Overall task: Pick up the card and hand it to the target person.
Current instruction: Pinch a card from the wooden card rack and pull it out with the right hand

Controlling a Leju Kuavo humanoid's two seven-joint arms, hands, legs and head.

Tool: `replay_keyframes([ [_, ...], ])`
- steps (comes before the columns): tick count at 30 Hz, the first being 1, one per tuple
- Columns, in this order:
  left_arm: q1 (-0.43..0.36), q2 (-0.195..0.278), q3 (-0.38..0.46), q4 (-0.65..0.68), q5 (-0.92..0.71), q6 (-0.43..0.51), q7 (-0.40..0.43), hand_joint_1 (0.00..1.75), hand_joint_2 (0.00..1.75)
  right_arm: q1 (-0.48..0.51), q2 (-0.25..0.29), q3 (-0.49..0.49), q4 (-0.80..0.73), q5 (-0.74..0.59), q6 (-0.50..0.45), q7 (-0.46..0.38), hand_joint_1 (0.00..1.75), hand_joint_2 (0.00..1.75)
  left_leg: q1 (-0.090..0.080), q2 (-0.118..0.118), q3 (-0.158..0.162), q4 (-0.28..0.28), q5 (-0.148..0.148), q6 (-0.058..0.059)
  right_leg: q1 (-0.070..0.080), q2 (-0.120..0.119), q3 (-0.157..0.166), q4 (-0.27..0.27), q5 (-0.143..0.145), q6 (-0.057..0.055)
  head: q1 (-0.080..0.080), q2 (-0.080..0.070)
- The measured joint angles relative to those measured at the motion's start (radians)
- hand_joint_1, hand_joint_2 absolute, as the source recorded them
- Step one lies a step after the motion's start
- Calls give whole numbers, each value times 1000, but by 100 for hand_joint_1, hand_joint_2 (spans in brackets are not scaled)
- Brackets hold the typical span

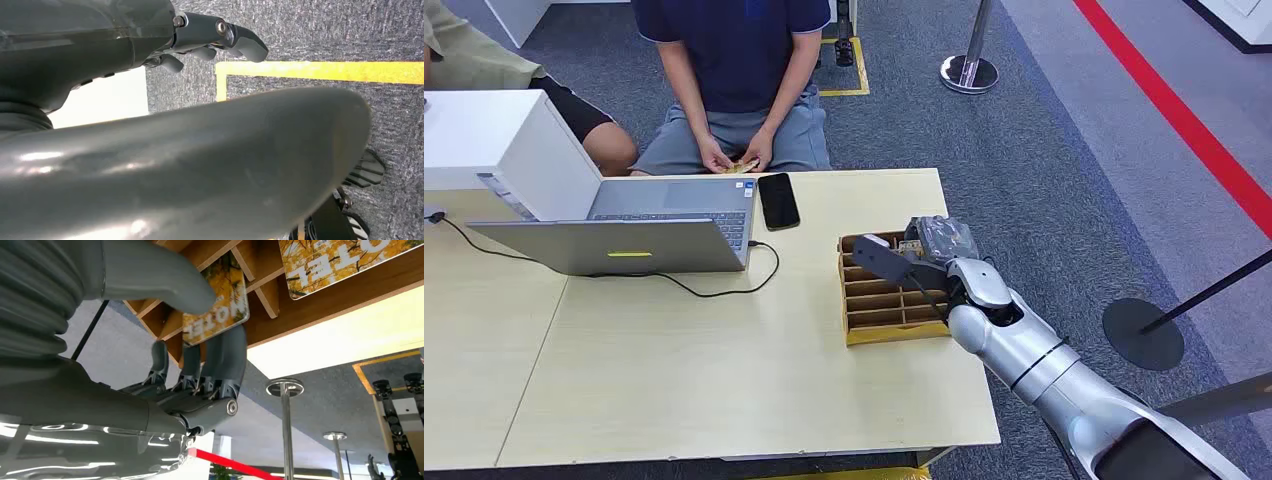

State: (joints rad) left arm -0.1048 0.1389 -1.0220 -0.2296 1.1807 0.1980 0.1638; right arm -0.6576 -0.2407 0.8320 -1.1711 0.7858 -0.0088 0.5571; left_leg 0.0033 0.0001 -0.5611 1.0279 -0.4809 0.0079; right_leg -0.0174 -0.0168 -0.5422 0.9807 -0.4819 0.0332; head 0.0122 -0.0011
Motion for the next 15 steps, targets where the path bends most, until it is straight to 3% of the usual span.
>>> replay_keyframes([
  [15, 0, 0, 0, 0, 0, 1, -5, 0, 0, 0, 5, -1, 6, 1, 1, -6, 139, 175, 0, 0, 0, 0, 0, 0, 0, 0, 0, 0, 0, 0, 0, 0],
])
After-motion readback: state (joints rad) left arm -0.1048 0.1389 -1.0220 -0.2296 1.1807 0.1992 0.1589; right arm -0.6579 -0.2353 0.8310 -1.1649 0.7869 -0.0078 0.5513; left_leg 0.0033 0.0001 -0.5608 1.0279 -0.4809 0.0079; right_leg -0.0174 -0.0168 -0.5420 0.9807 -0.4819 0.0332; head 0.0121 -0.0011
